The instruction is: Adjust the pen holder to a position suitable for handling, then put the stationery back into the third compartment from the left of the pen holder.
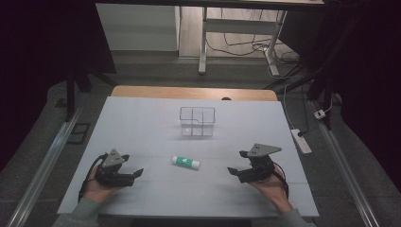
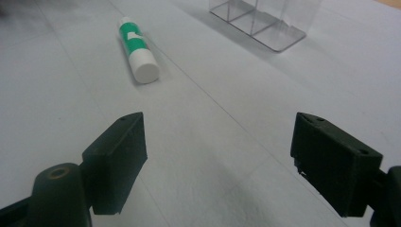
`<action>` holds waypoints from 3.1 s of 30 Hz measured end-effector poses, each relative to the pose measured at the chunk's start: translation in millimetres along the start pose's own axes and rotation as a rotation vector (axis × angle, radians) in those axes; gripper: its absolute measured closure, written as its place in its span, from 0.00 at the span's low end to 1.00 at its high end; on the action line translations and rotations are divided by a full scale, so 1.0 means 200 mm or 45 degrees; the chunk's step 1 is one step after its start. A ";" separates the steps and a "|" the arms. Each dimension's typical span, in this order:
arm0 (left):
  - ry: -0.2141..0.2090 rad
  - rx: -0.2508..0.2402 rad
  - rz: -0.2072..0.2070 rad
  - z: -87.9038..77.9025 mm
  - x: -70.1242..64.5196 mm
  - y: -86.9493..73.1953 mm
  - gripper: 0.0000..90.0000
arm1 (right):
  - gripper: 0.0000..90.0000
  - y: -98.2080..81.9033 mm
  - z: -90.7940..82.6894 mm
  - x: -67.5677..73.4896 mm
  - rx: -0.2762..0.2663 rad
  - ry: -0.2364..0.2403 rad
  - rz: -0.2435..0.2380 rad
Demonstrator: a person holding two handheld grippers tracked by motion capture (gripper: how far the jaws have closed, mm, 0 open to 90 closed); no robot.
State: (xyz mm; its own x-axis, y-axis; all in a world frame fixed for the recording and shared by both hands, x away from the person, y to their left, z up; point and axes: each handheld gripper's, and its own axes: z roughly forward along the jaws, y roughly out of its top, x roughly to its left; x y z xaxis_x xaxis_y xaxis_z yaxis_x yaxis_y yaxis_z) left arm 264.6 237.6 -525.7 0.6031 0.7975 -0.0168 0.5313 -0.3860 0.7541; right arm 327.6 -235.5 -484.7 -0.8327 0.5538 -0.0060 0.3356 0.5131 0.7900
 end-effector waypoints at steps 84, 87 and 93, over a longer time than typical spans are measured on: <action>-0.007 0.013 0.038 0.02 -0.02 0.00 0.23 | 0.31 0.46 0.61 0.25 0.490 0.223 -0.195; -0.010 0.014 0.039 0.02 -0.02 0.00 0.23 | 0.35 0.45 0.64 0.25 0.523 0.221 -0.208; -0.006 0.016 0.044 0.02 -0.02 0.00 0.23 | 0.45 0.44 0.68 0.26 0.572 0.203 -0.236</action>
State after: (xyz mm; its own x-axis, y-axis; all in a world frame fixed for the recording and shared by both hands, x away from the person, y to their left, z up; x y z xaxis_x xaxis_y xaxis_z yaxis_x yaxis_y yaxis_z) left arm 264.7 232.3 -527.7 0.6240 0.7814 0.0059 0.5178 -0.4191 0.7458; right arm 374.4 -72.7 -500.0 -0.9412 0.3379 0.0002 0.3031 0.8438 0.4428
